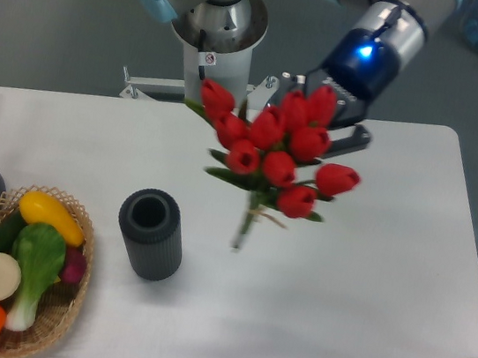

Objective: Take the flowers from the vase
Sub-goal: 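Carry the held tulips away from the vase over the open table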

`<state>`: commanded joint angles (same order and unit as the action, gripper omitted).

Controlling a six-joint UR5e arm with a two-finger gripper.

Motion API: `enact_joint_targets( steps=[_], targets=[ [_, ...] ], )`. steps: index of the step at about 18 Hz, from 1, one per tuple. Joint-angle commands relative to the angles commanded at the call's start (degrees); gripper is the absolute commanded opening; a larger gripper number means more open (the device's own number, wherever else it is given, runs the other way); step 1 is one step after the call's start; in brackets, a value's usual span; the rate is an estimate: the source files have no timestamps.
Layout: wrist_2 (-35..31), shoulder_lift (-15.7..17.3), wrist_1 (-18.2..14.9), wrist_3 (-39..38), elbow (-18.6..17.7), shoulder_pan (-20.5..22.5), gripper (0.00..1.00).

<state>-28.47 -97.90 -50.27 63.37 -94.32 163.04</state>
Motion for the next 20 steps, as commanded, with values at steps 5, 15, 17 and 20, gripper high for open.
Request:
enact_joint_targets(
  steps=[5, 15, 17, 20],
  targets=[
    [-3.87, -2.99, 0.0, 1.31, 3.16, 2.19, 0.03],
    [-7.28, -7.4, -0.44, 10.19, 7.04, 6.5, 0.03],
    [-12.9, -7.31, -0.53, 10.19, 7.65, 6.42, 0.03],
    [-17.32, -8.0, -0.62, 10.02, 8.62, 5.89, 0.08]
  ],
)
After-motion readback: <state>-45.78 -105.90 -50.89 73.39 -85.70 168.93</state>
